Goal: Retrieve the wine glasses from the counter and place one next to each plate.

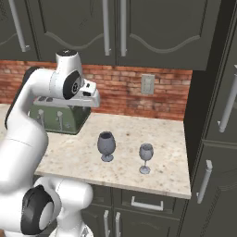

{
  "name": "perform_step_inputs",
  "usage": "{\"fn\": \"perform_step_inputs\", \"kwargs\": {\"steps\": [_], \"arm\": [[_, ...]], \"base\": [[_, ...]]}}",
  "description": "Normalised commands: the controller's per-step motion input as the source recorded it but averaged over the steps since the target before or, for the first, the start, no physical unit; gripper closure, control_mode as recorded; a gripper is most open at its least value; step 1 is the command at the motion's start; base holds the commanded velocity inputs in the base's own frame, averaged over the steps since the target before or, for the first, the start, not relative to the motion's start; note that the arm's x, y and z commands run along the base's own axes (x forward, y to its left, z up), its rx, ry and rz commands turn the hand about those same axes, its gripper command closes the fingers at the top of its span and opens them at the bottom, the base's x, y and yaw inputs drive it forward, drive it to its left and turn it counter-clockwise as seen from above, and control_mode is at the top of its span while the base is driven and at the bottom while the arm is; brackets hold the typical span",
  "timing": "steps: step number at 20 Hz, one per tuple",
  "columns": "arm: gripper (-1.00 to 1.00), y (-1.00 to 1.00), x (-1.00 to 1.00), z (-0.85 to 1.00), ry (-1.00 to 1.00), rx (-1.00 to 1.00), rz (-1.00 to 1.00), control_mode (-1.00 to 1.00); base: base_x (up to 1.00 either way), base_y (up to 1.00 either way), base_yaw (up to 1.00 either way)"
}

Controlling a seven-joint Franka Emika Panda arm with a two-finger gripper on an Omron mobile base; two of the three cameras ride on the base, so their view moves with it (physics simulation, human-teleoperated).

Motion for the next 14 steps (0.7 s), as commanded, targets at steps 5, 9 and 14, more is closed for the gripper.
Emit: {"fn": "perform_step_inputs", "kwargs": {"steps": [5,9,14], "arm": [[-1.0,0.0,-0.52,0.0,-0.18,0.0,0.0,-1.0],[-1.0,0.01,-0.8,0.01,-0.21,0.0,-0.29,-1.0],[-1.0,-0.03,-0.62,0.12,-0.12,0.04,-0.54,-1.0]], "base": [[0.0,0.0,0.0],[0.0,0.0,0.0],[0.0,0.0,0.0]]}}
